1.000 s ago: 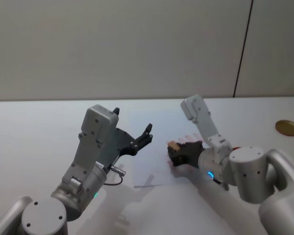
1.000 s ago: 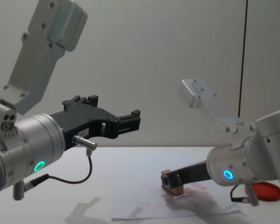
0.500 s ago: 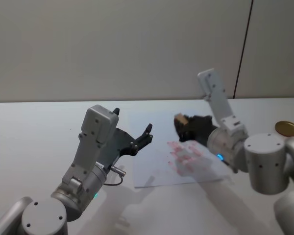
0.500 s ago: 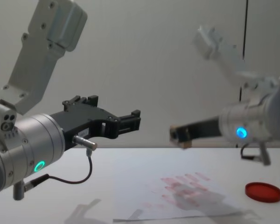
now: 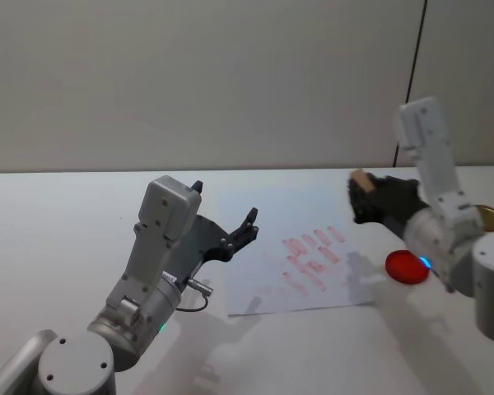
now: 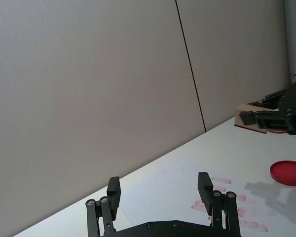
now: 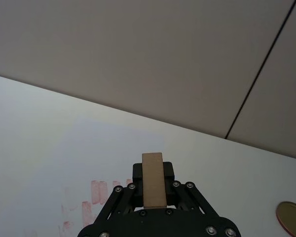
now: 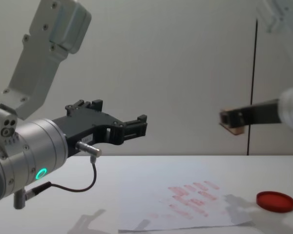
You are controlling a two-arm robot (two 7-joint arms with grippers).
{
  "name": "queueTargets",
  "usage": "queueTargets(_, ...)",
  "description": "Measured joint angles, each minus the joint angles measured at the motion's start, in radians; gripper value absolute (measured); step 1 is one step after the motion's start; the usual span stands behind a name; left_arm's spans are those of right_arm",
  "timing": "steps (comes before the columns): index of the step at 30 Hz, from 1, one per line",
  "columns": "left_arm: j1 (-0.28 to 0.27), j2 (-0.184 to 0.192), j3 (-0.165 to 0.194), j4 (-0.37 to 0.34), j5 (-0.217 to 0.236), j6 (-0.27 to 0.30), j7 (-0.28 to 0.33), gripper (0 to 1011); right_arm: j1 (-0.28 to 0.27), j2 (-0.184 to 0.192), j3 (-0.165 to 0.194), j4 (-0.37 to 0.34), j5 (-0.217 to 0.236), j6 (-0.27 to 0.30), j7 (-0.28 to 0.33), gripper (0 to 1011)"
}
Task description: Use the one hand to pick up the stamp and affix it onto the A4 paper.
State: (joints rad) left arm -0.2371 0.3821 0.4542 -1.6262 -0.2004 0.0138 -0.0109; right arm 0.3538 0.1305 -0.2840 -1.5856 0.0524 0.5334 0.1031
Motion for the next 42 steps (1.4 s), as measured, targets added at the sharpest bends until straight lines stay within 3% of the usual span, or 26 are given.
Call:
queueTargets(10, 0.0, 0.0, 0.0, 0.0, 0.0, 0.0, 0.0, 993, -0.07, 0.048, 0.037, -0.055, 0.038, 0.029, -0.055, 219)
queueTargets(18, 0.0, 0.0, 0.0, 0.0, 0.0, 0.0, 0.0, 993, -0.1, 0.068, 0.059, -0.043, 0.069, 0.038, -0.078, 219)
queueTargets(37, 0.0, 0.0, 0.0, 0.0, 0.0, 0.0, 0.0, 993, -0.059, 0.059, 0.084, 0.131, 0.107, 0.018, -0.061, 232)
queueTargets(42, 0.0, 0.0, 0.0, 0.0, 0.0, 0.0, 0.0, 993, -0.051, 0.056, 0.085, 0.153, 0.11, 0.014, -0.053, 386)
